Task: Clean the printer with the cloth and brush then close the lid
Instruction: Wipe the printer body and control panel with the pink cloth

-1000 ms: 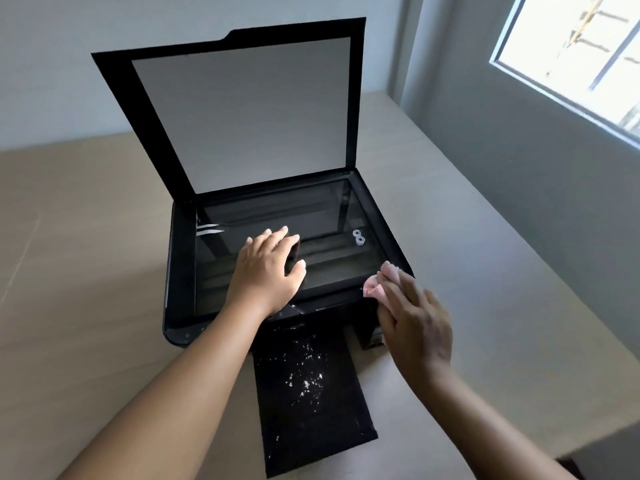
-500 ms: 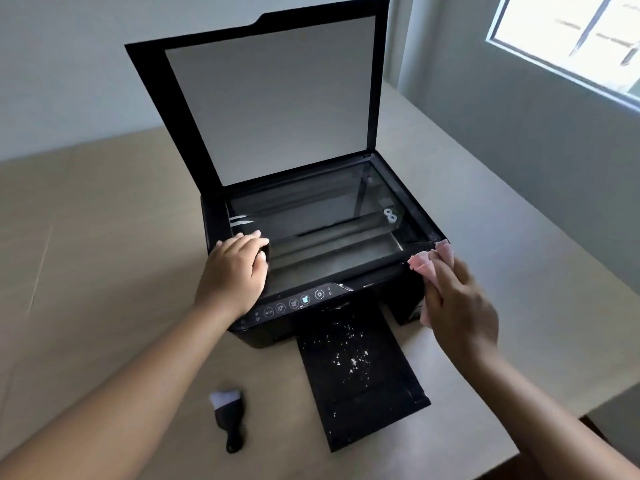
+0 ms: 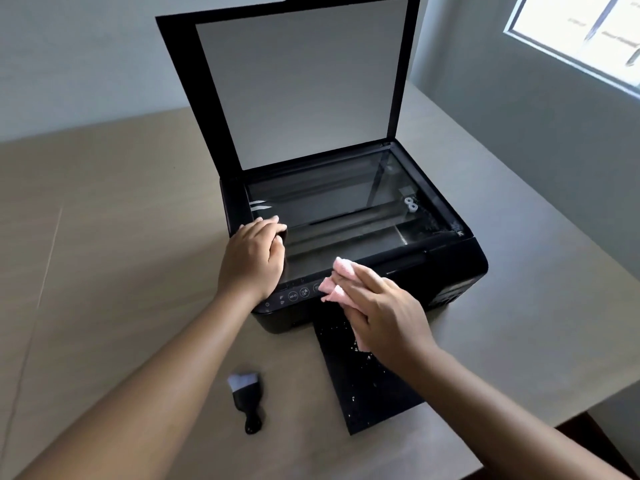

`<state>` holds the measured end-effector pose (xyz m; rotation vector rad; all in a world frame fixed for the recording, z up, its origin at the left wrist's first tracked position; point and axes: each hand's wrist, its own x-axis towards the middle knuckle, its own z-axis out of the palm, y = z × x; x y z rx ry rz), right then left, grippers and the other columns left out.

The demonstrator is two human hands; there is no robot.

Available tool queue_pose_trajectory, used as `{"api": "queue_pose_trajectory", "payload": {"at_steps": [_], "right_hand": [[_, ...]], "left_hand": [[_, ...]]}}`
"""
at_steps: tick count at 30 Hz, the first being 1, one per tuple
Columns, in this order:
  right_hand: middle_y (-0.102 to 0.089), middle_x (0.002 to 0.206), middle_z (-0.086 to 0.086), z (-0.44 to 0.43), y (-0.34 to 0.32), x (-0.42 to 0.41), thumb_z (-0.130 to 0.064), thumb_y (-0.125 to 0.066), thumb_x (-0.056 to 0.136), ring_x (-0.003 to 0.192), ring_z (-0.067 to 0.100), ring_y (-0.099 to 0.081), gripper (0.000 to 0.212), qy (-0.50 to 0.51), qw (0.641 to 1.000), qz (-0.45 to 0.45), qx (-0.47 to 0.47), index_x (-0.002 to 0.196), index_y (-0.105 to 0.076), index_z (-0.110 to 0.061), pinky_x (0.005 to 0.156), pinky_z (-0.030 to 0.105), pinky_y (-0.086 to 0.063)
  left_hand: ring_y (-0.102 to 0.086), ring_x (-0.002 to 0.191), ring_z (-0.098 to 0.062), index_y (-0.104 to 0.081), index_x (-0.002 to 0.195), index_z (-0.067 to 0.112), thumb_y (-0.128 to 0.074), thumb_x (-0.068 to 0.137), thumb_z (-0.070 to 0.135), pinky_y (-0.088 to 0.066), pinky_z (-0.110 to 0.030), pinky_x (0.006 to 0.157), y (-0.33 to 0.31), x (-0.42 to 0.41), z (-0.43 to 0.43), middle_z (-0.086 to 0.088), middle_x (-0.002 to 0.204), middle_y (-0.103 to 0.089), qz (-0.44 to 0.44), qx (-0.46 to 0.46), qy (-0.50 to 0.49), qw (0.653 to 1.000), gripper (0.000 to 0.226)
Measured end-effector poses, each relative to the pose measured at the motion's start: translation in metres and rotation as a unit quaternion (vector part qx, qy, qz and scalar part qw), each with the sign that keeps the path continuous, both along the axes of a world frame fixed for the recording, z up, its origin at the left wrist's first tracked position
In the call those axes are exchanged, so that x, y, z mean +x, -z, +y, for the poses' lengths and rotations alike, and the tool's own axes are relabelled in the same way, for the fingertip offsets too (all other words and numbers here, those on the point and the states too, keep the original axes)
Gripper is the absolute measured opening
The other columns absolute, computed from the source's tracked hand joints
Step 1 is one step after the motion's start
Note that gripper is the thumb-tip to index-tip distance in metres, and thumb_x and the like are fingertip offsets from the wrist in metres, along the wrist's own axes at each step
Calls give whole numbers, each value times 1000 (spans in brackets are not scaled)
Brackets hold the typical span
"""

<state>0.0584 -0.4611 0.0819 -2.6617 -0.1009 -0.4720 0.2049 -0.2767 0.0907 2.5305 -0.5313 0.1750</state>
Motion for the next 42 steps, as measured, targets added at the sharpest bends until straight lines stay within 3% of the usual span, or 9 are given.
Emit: {"api": "queue_pose_trajectory", "payload": {"at_steps": [6, 13, 20, 24, 27, 31, 37, 39, 42], "right_hand": [[-43, 148, -15, 49, 13, -1, -38, -53, 94, 78, 21, -58, 44, -72, 997, -9, -22, 138, -49, -38, 67, 37, -52], [-42, 148, -10, 0, 29, -15, -24, -60, 89, 83, 31, -60, 43, 133, 990, 2, 45, 131, -55, -31, 69, 37, -52], [-46, 146, -4, 106, 14, 5, -27, -50, 90, 78, 27, -61, 43, -49, 999, -7, 2, 131, -49, -40, 62, 37, -53], [-47, 145, -15, 76, 10, -2, -34, -48, 93, 66, 21, -51, 41, -66, 996, -38, -44, 133, -50, -39, 59, 34, -49], [-44, 145, -13, 13, 11, -9, -34, -49, 91, 73, 27, -59, 43, 2, 999, 3, -51, 134, -50, -35, 60, 40, -52], [-45, 141, -13, -50, -7, -14, -30, -53, 90, 86, 33, -64, 29, 136, 987, 49, -67, 117, -59, -35, 57, 34, -49], [-48, 138, -8, -102, -20, -23, -31, -49, 98, 101, 34, -62, 25, 283, 959, 17, 16, 121, -51, -41, 68, 33, -39], [-36, 151, -6, -107, 6, -20, -39, -43, 100, 118, 35, -52, 36, 253, 965, 63, 29, 136, -45, -39, 81, 39, -43], [-21, 159, -9, -107, 30, -15, -54, -23, 95, 141, 32, -25, 56, 265, 958, 107, -13, 147, -29, -34, 105, 48, -32]], "left_hand": [[-47, 128, -27, -64, 115, 13, -32, 88, 23, -33, -46, 109, 0, 0, 2, -6, 133, -58, -2, 0, 2, 1000, 43], [-43, 132, -23, -65, 116, 14, -33, 88, 23, -29, -43, 112, 0, -1, 2, -4, 136, -57, 23, -36, -8, 999, 44], [-45, 132, -24, -67, 115, 13, -32, 87, 21, -26, -38, 114, 1, 4, 6, -4, 134, -58, 45, -61, -7, 997, 46], [-41, 135, -23, -62, 125, 14, -32, 87, 24, -25, -41, 114, -1, 3, 7, -3, 139, -54, 41, -31, 5, 999, 49], [-37, 137, -23, -56, 131, 17, -35, 88, 31, -23, -41, 115, 0, 1, 5, -1, 142, -50, 29, 24, 15, 999, 50], [-38, 135, -24, -55, 131, 17, -39, 89, 34, -21, -40, 116, 2, 0, 6, -1, 142, -50, 12, 51, 11, 999, 48], [-43, 131, -25, -57, 128, 15, -39, 85, 38, -28, -44, 113, 0, -1, 2, -3, 139, -53, -10, 76, 4, 997, 52], [-45, 127, -26, -57, 126, 14, -41, 84, 39, -30, -45, 111, -2, -2, 0, -4, 137, -54, -20, 87, 5, 996, 52], [-47, 124, -28, -57, 125, 12, -43, 83, 40, -34, -46, 108, -4, -3, -3, -5, 135, -55, -24, 102, 4, 994, 53]]}}
